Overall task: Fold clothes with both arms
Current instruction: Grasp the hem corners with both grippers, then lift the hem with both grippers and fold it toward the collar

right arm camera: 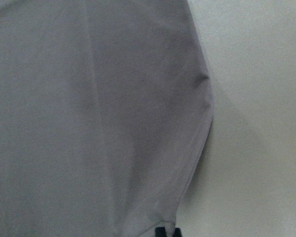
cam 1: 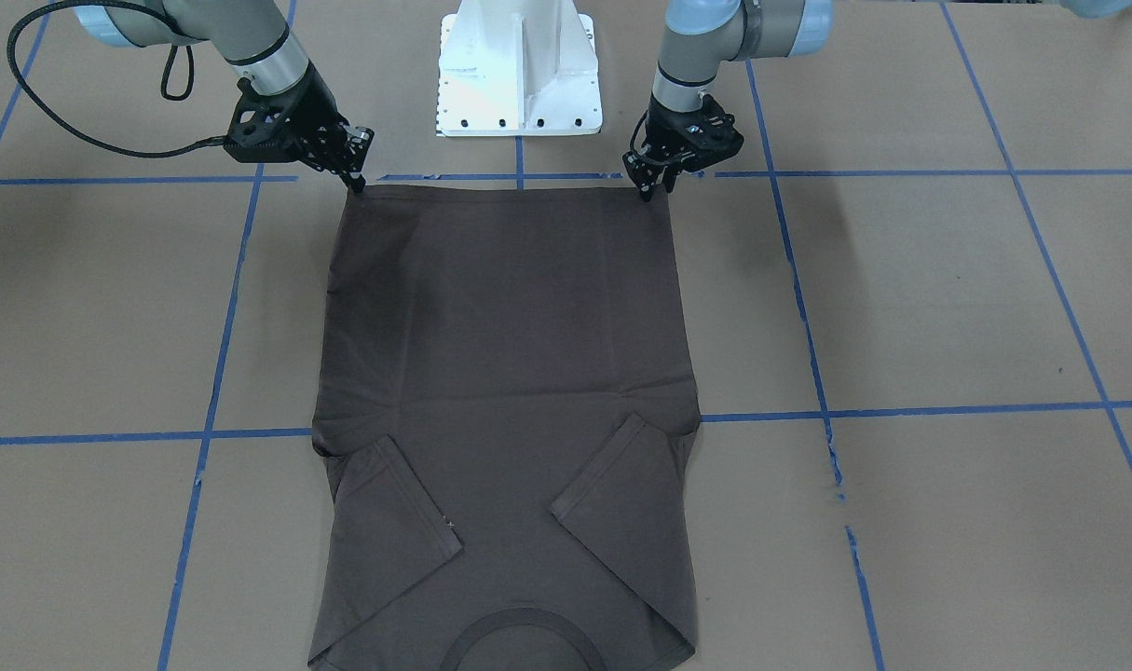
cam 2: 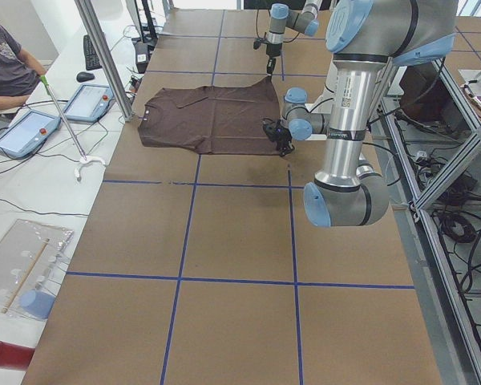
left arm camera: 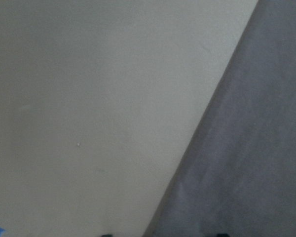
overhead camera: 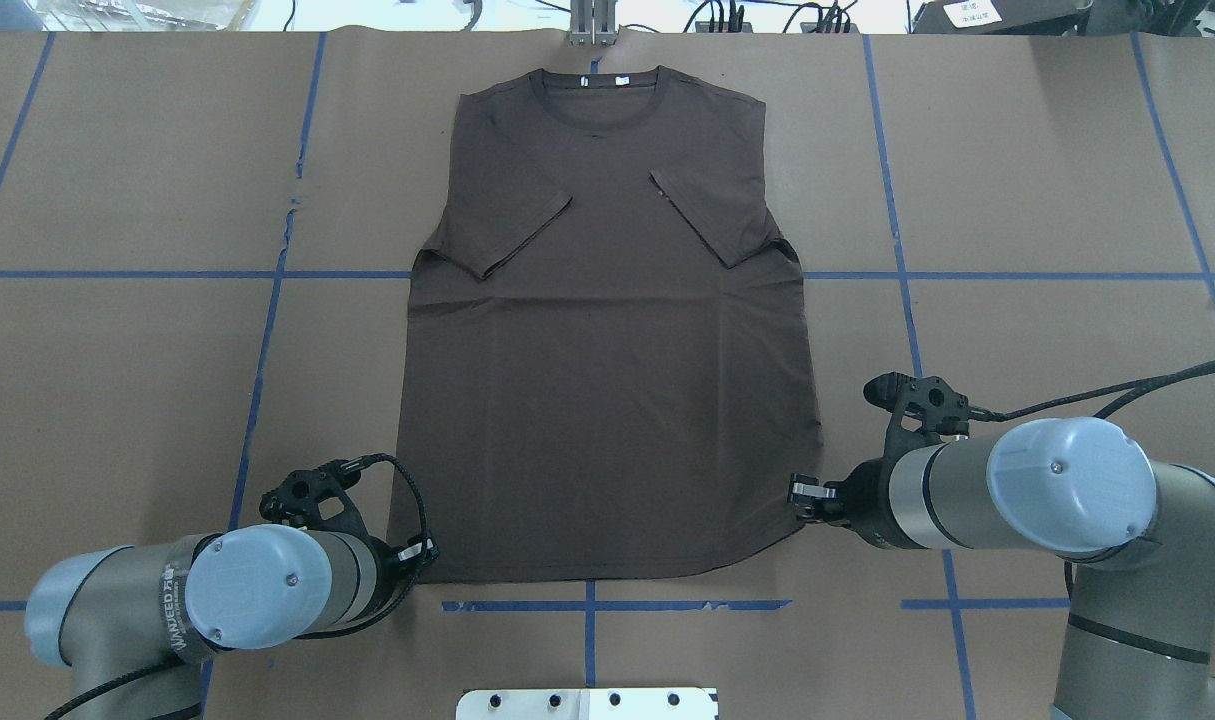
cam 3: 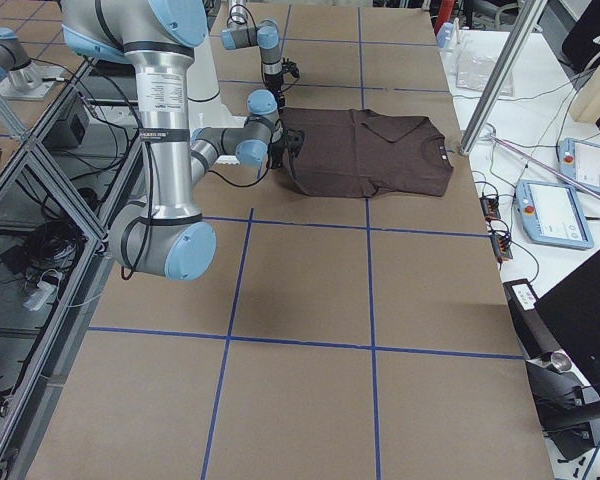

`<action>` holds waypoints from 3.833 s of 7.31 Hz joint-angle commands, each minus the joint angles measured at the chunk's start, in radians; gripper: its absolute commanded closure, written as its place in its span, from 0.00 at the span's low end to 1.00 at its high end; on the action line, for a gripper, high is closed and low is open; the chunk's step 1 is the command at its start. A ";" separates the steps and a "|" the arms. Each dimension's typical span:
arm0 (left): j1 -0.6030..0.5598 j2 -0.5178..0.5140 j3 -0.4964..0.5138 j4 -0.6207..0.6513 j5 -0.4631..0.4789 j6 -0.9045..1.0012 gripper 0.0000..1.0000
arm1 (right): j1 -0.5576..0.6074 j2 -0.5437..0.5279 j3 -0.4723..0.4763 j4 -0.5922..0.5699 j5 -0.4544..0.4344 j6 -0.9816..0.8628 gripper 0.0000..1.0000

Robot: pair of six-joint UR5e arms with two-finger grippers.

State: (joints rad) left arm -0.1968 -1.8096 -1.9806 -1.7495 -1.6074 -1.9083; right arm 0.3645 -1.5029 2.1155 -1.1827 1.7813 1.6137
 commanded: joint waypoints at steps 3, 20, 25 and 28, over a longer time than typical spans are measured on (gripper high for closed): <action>0.000 -0.005 -0.029 0.031 -0.006 0.002 0.95 | 0.001 0.000 0.001 0.000 0.001 0.000 1.00; -0.163 -0.033 -0.361 0.291 -0.115 0.262 1.00 | 0.288 0.047 -0.016 0.003 0.303 -0.106 1.00; -0.414 -0.178 -0.045 0.173 -0.169 0.461 1.00 | 0.459 0.334 -0.369 0.002 0.310 -0.158 1.00; -0.523 -0.252 0.254 -0.061 -0.181 0.535 1.00 | 0.498 0.453 -0.535 0.006 0.310 -0.160 1.00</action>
State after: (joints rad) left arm -0.6913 -2.0361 -1.8560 -1.6975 -1.7867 -1.3879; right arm 0.8529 -1.0985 1.6473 -1.1785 2.0918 1.4549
